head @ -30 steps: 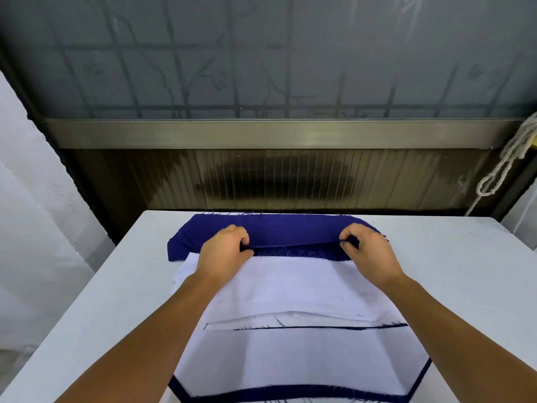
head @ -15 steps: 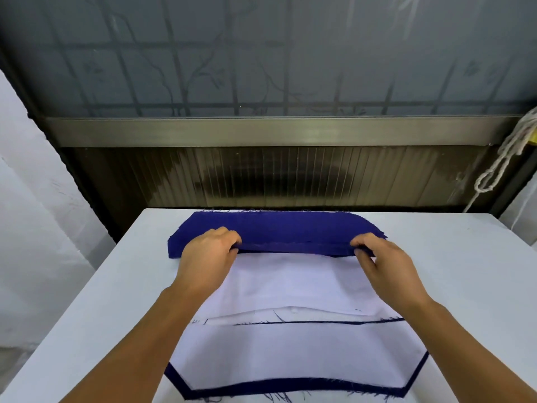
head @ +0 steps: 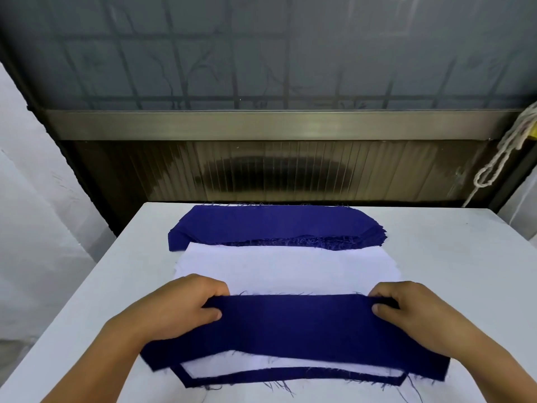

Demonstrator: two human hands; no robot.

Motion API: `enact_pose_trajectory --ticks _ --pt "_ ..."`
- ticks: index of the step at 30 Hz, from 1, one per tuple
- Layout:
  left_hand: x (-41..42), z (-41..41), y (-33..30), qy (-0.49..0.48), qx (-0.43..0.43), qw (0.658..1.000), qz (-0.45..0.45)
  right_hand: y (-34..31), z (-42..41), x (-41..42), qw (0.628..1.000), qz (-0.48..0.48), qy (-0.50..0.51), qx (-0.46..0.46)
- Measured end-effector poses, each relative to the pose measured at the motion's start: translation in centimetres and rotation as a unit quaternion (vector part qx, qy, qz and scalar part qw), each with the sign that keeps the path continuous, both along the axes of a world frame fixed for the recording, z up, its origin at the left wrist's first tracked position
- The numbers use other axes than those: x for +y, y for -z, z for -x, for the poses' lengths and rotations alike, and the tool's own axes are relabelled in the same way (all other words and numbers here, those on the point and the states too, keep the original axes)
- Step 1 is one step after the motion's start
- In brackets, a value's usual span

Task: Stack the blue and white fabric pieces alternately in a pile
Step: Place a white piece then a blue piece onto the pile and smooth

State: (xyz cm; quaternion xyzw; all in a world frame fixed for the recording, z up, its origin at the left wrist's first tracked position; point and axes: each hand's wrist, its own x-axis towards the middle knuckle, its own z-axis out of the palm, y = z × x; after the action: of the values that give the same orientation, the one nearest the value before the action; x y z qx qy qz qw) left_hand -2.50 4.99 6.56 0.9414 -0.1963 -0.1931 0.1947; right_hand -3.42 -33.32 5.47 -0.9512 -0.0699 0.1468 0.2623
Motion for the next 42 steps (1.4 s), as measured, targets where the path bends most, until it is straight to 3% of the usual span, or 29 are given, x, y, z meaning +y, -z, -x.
enact_pose_trajectory --ticks 3,6,8,10,14,18,24,31,35,42 --pt "0.0 0.1 -0.4 -0.054 -0.12 0.991 -0.026 0.0 0.0 0.3 0.993 -0.019 0.046 -0.107" --pt "-0.1 0.8 -0.6 -0.076 -0.33 0.941 -0.011 0.2 0.9 0.7 0.932 -0.074 0.089 -0.343" --pt "0.0 2.0 -0.2 -0.036 -0.386 0.922 -0.01 1.3 1.7 0.6 0.885 -0.055 0.07 -0.457" --pt "0.3 3.0 1.6 0.019 -0.394 0.919 -0.016 3.3 2.6 0.1 0.865 -0.016 0.028 -0.501" --pt "0.3 5.0 6.2 0.087 -0.402 0.912 -0.005 7.4 3.8 -0.6 0.874 0.015 -0.073 -0.48" --pt "0.1 6.1 8.9 0.039 -0.339 0.94 0.013 9.0 4.3 -0.7 0.892 0.027 -0.106 -0.439" --pt "0.7 6.3 9.6 -0.006 -0.297 0.955 0.019 9.6 4.3 -1.2 0.903 0.022 -0.107 -0.415" --pt "0.2 5.8 10.4 0.01 -0.404 0.914 0.041 9.9 4.5 -1.3 0.895 0.021 -0.096 -0.435" --pt "0.0 5.7 10.5 -0.001 -0.41 0.912 0.034 10.3 4.5 -1.5 0.893 0.015 -0.094 -0.439" --pt "0.6 6.2 8.9 0.027 -0.301 0.953 0.017 9.6 4.8 -1.3 0.909 0.004 -0.087 -0.407"
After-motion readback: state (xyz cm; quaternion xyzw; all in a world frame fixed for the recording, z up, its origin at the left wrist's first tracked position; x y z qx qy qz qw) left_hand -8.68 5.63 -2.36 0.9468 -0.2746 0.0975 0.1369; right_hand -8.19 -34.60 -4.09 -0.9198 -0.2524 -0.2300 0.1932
